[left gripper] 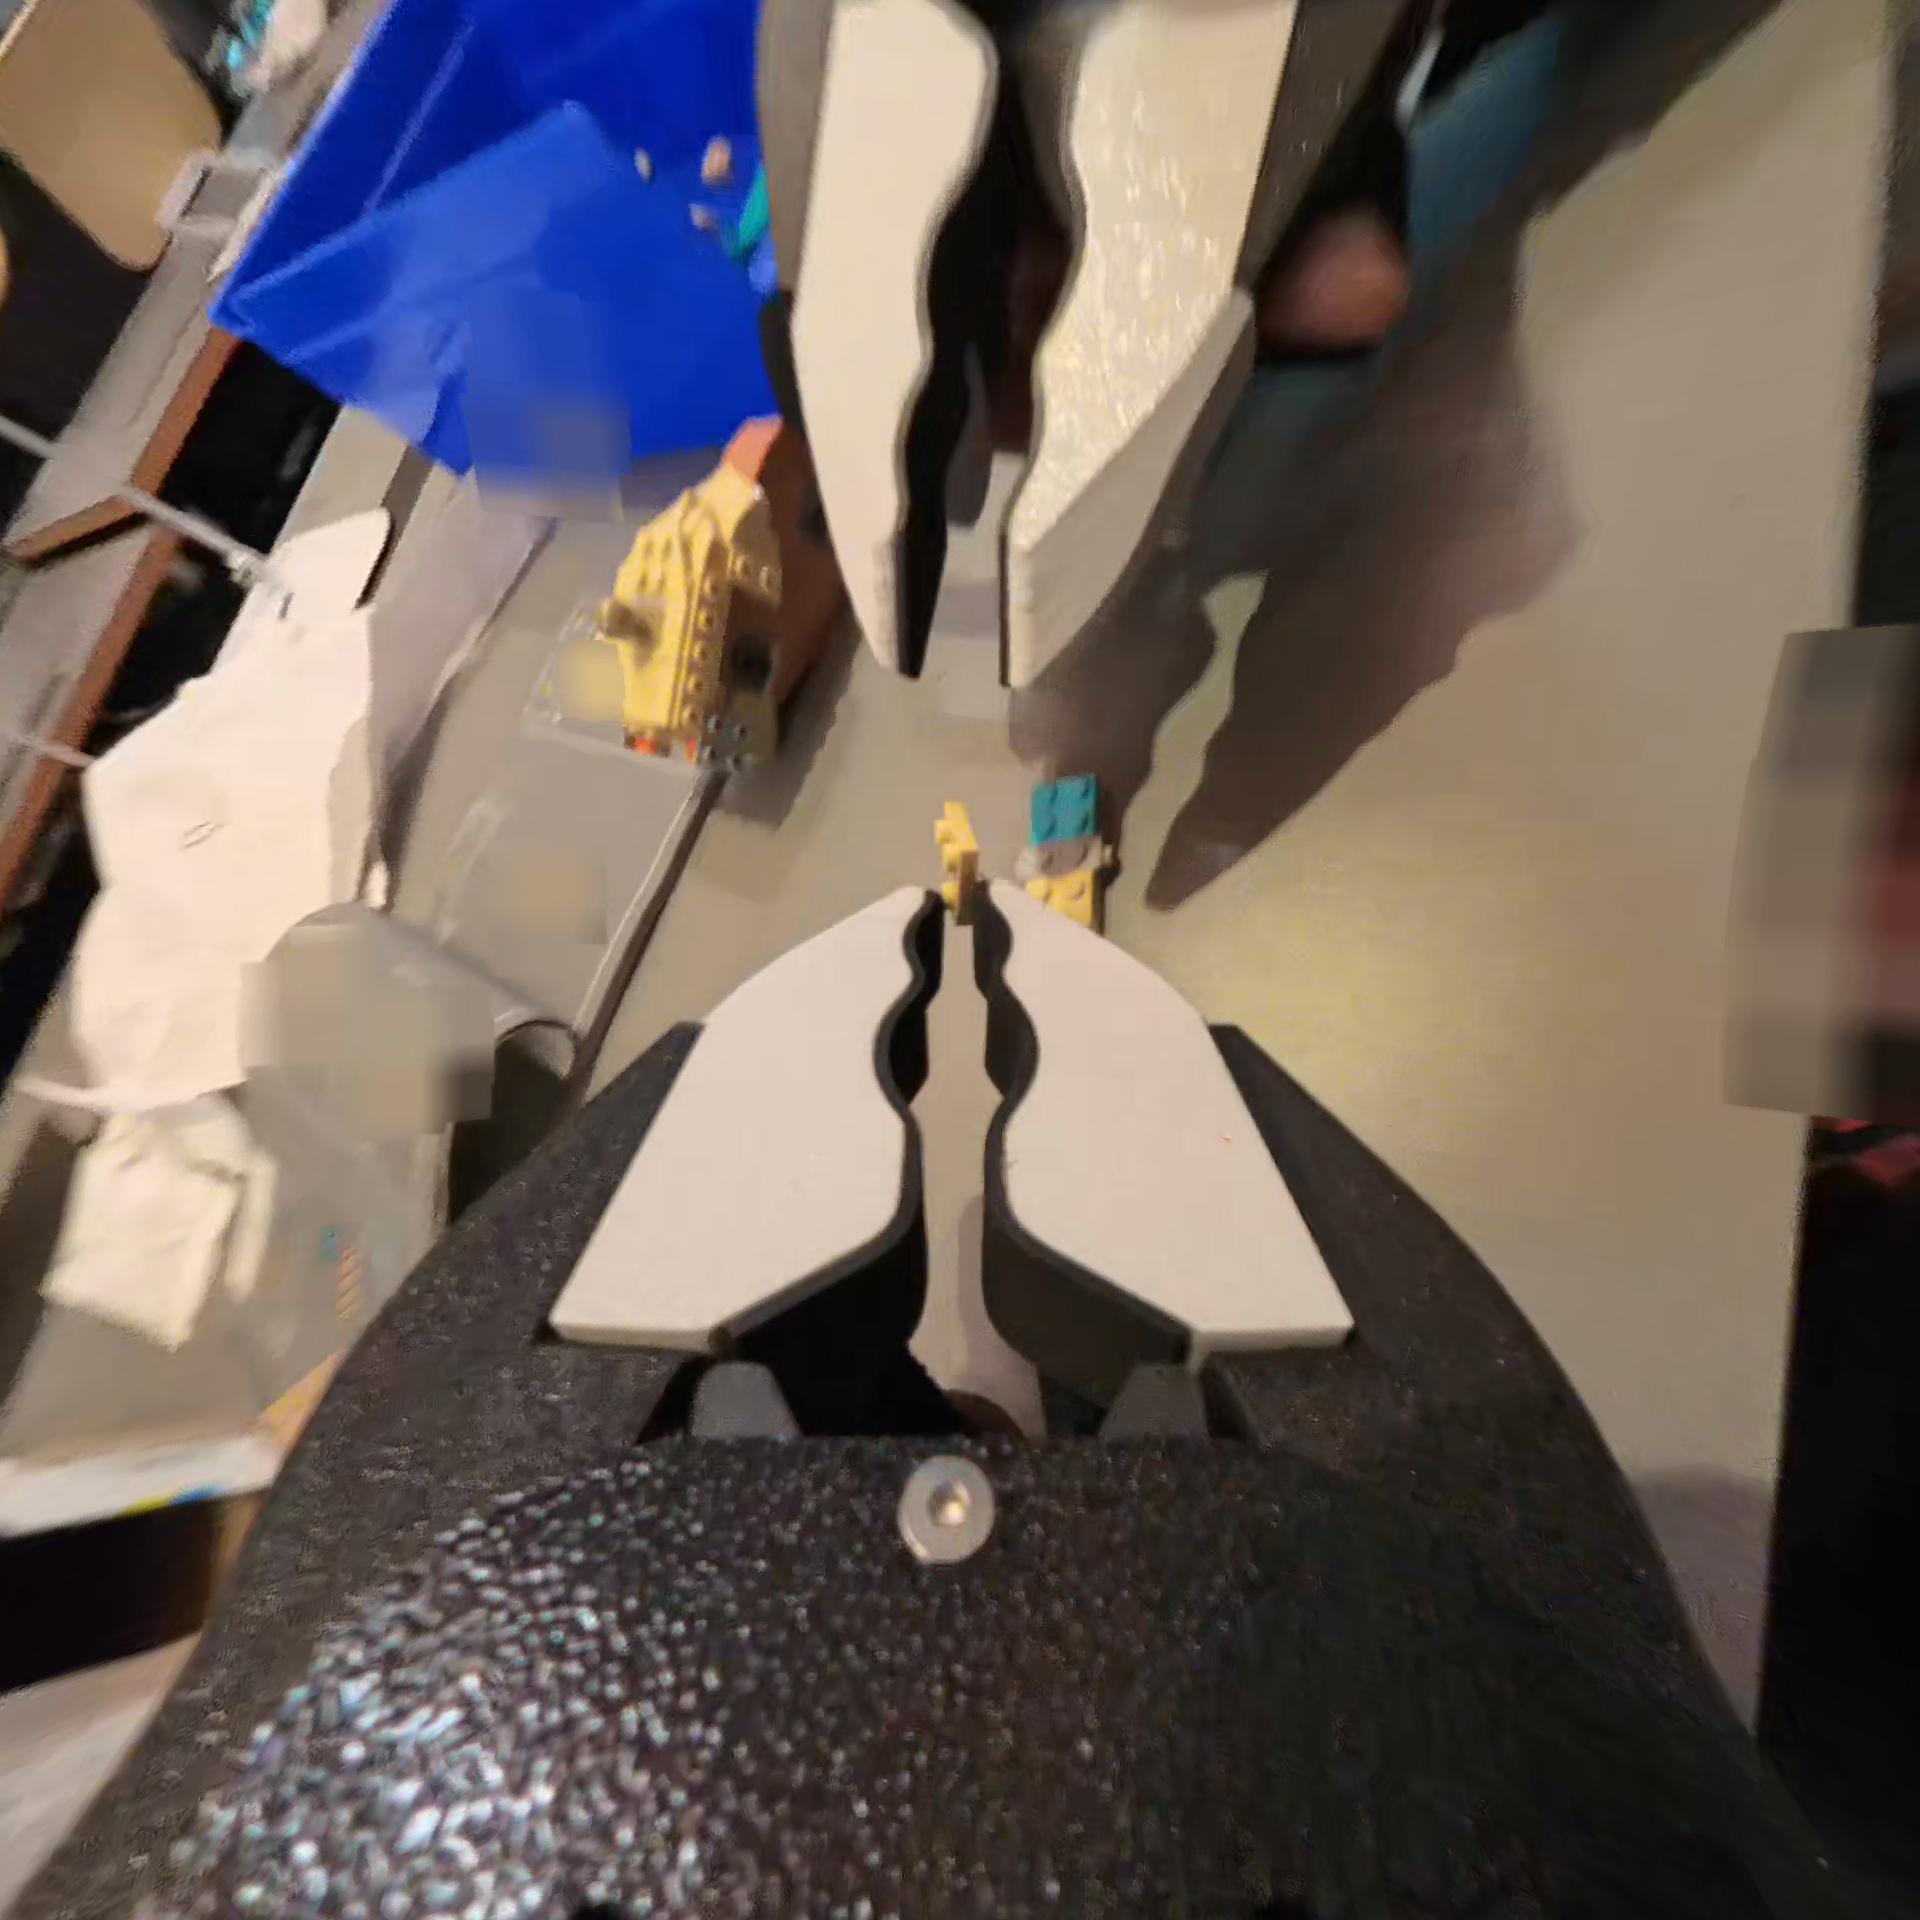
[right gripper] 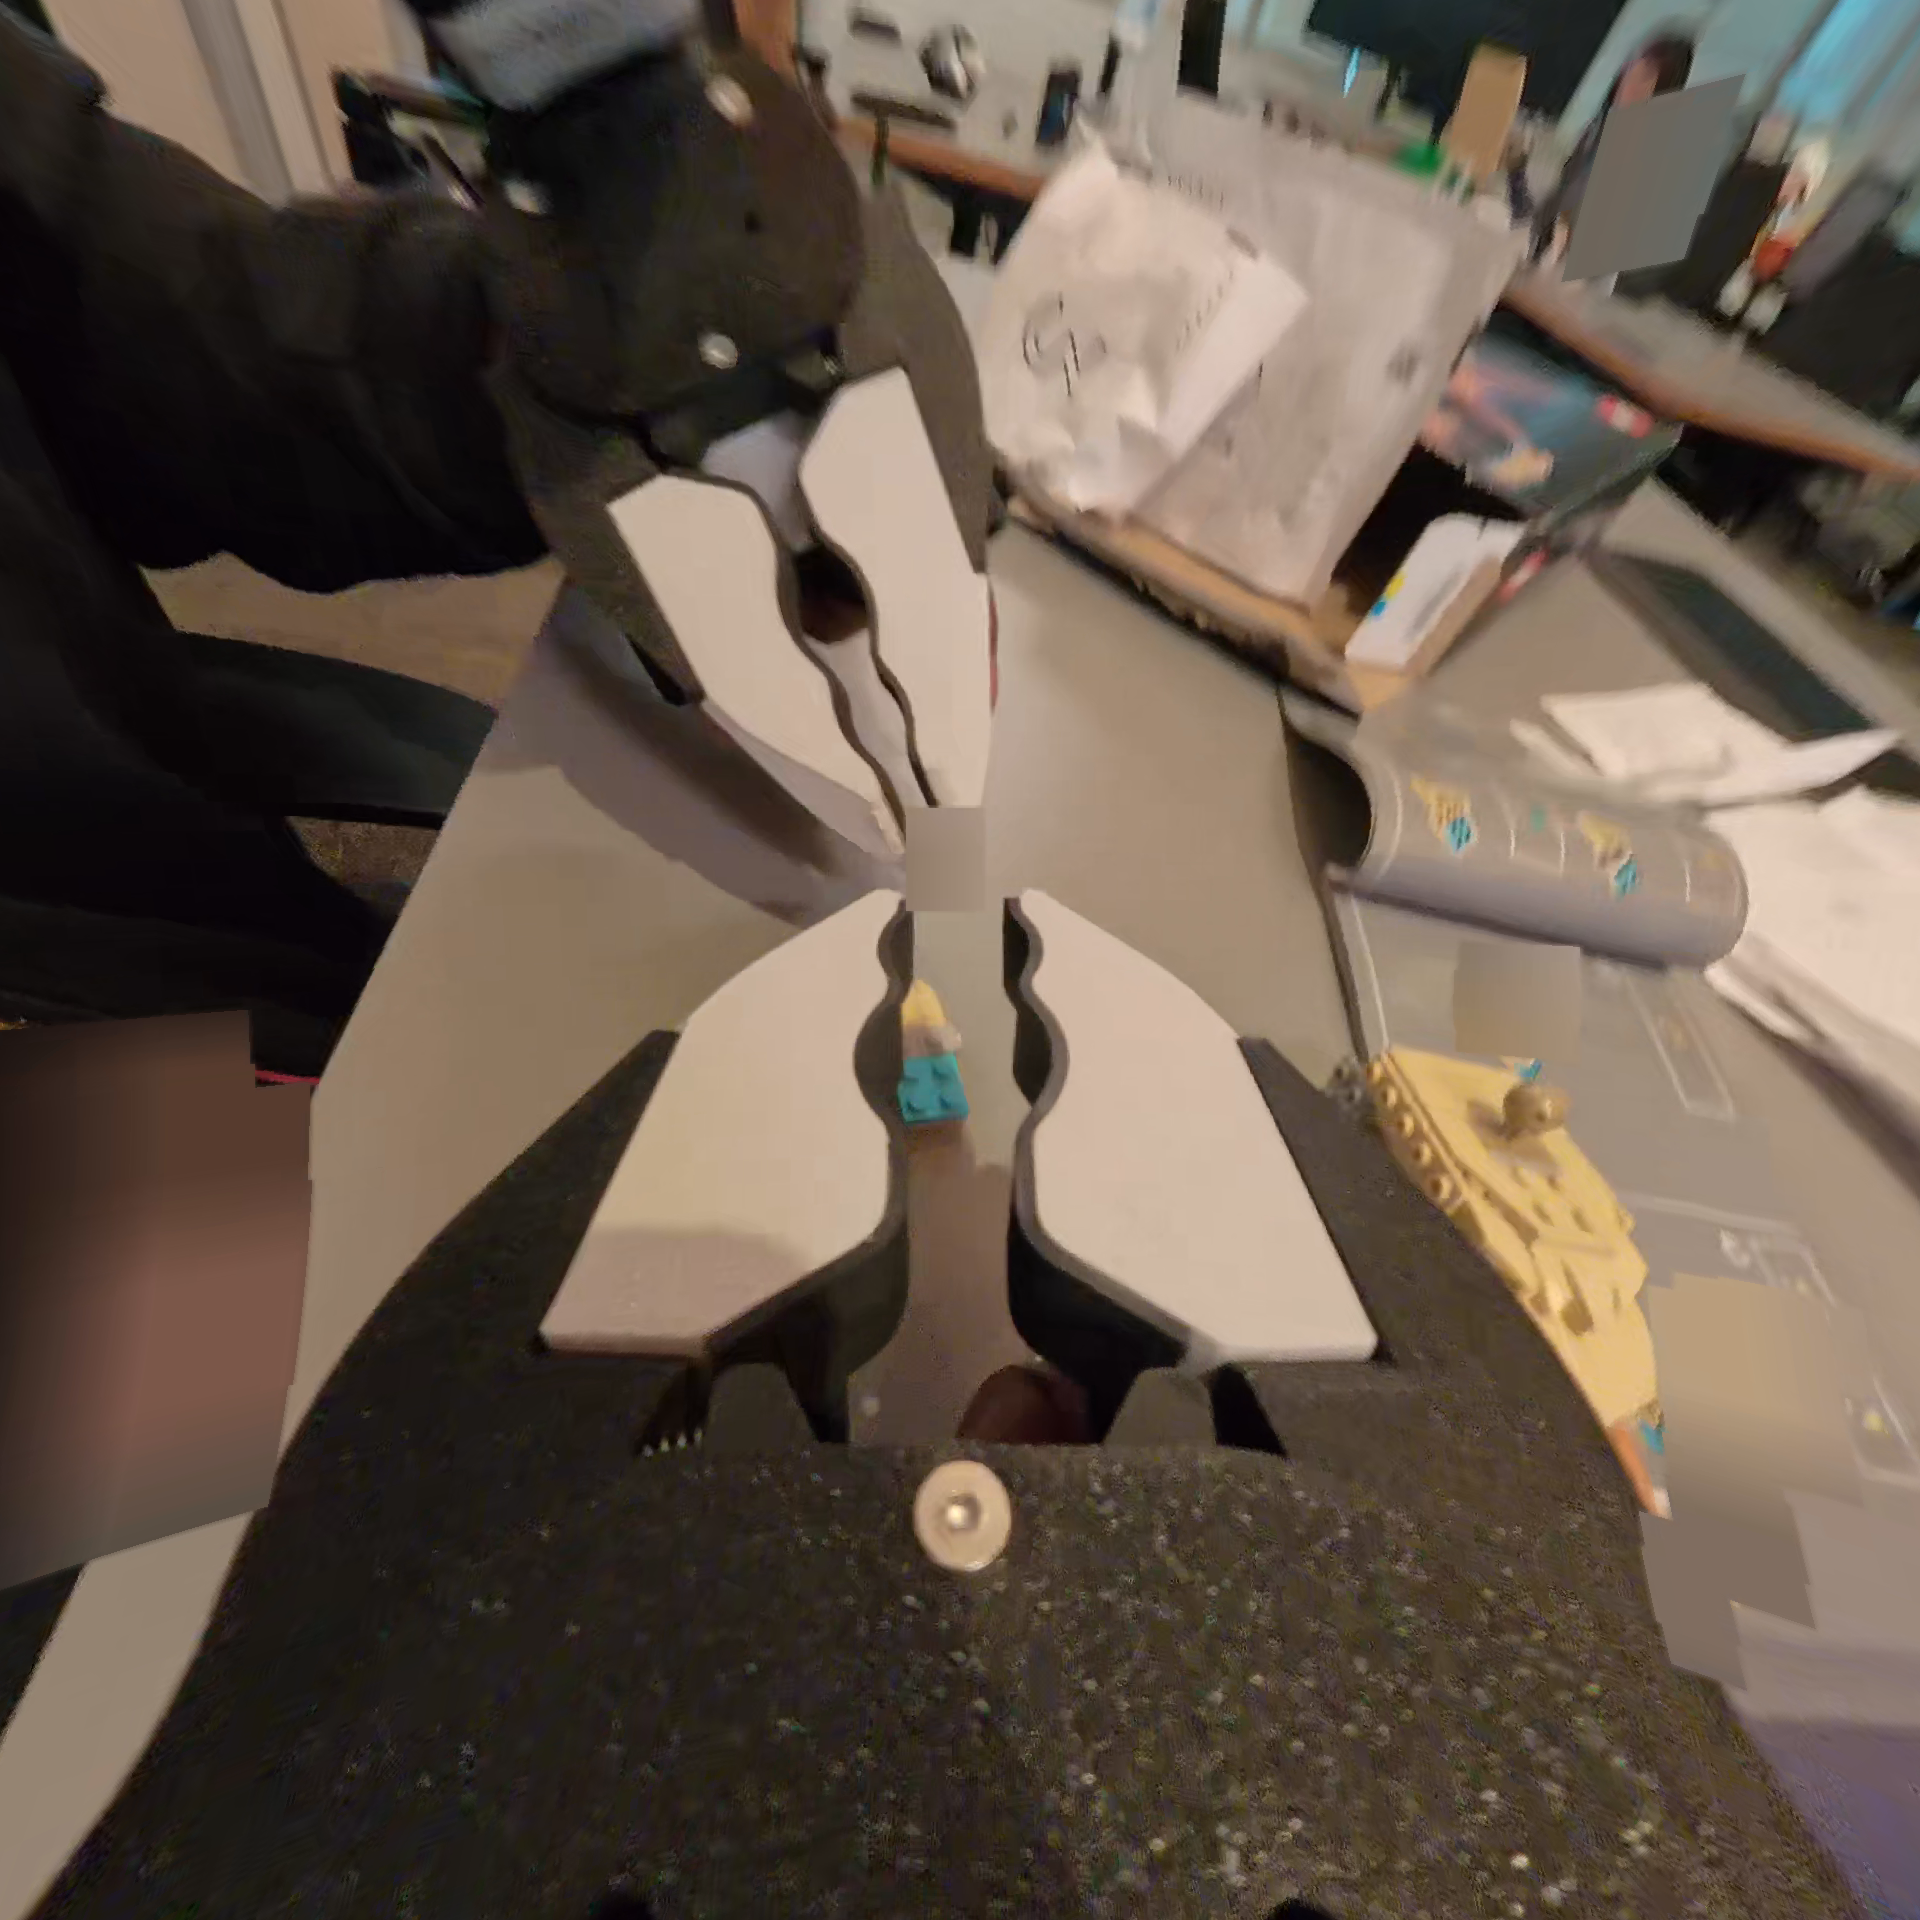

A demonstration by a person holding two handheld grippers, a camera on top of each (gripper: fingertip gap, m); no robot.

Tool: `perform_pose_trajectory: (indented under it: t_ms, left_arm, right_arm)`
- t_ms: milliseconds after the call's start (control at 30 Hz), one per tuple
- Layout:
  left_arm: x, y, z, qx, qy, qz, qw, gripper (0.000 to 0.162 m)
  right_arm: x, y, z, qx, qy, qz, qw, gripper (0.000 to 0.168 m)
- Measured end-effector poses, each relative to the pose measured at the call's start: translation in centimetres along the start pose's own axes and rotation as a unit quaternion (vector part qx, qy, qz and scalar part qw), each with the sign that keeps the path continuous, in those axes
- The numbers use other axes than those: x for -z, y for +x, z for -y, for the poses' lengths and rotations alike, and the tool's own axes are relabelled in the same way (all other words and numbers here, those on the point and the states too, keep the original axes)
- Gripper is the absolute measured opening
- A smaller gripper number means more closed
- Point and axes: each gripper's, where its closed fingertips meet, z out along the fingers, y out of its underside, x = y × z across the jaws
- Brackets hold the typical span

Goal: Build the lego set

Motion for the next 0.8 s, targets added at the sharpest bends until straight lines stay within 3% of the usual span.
perform_pose_trajectory:
  t_ms: [133,267,800]
  left_arm:
    - [-0.6,-0.1,-1.4,-0.066,-0.1,0.053,0.991,0.005]
    - [-1.2,0.4,-1.7,-0.102,-0.143,0.075,0.982,0.005]
    - [-2.0,0.6,-0.9,-0.168,-0.166,0.131,0.963,0.005]
  right_arm:
    - [-0.7,-0.6,-1.3,-0.056,-0.07,0.017,0.996,0.016]
    - [-1.3,-1.1,-2.5,-0.09,-0.121,0.031,0.988,0.017]
    - [-2.2,-0.7,-3.9,-0.2,-0.17,0.036,0.964,0.024]
